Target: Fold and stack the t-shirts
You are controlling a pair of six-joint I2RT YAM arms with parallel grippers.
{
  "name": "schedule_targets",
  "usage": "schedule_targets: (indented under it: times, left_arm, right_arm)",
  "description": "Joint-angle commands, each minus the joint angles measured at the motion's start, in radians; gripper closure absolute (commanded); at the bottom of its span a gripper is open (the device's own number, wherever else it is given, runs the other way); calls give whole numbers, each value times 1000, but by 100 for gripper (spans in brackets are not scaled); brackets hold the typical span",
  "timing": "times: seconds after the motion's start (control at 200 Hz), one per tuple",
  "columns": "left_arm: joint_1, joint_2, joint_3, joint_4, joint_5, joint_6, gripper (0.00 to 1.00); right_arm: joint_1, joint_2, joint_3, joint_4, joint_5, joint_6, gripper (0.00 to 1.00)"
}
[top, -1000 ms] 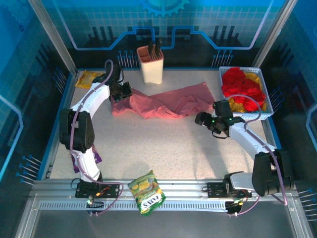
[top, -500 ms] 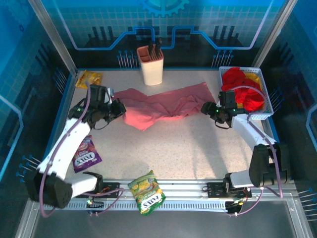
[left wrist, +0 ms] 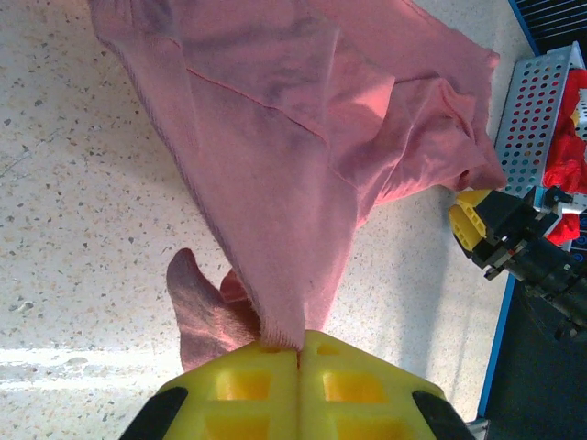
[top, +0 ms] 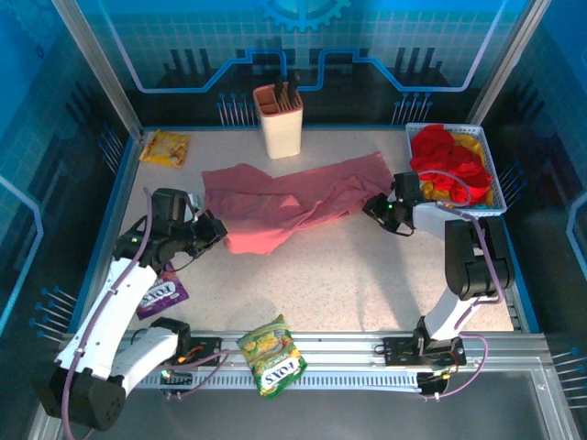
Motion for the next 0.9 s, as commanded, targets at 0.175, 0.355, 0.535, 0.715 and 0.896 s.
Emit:
schedule_targets:
  times: [0.175, 0.355, 0.535, 0.715, 0.896]
  left_arm:
    - [0, 10, 7, -1, 19, 2, 100]
    - [0, 8, 7, -13, 18, 9, 100]
    - [1, 2, 34, -61, -1, 27, 100]
    - [7, -11, 52, -106, -12, 46, 100]
    - [16, -9, 72, -126, -2, 54, 100]
  right_arm:
    - [22, 72, 41, 122, 1, 13, 62]
    - [36, 93, 59, 122, 5, 7, 70]
    - [38, 9, 48, 44, 48, -53, 93]
    - [37, -129, 80, -209, 142, -197, 100]
    - [35, -279, 107, -453, 226, -325, 100]
